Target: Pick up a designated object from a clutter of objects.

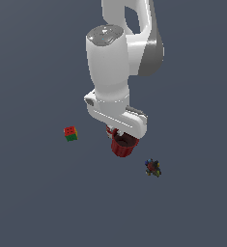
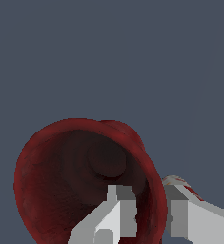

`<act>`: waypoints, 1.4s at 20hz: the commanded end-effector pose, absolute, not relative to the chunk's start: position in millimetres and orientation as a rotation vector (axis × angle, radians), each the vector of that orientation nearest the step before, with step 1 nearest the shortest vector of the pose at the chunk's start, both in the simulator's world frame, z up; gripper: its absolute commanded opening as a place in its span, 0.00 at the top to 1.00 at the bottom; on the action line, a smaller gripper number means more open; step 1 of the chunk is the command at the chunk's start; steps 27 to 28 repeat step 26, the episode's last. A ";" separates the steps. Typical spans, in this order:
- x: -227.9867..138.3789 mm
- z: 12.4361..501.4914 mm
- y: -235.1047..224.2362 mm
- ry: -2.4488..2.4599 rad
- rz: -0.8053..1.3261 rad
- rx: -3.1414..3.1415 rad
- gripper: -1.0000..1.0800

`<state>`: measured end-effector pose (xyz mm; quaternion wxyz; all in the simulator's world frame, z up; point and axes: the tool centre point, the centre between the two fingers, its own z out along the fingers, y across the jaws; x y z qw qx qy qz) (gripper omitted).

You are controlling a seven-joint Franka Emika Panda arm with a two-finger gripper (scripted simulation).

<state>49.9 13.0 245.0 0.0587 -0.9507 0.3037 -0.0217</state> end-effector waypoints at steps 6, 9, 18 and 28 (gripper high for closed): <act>63.5 324.5 67.3 0.921 -0.071 -2.879 1.00; 68.5 349.8 85.2 0.920 -0.070 -2.878 1.00; 79.2 394.6 117.2 0.918 -0.069 -2.877 1.00; 82.4 405.0 124.6 0.917 -0.069 -2.876 1.00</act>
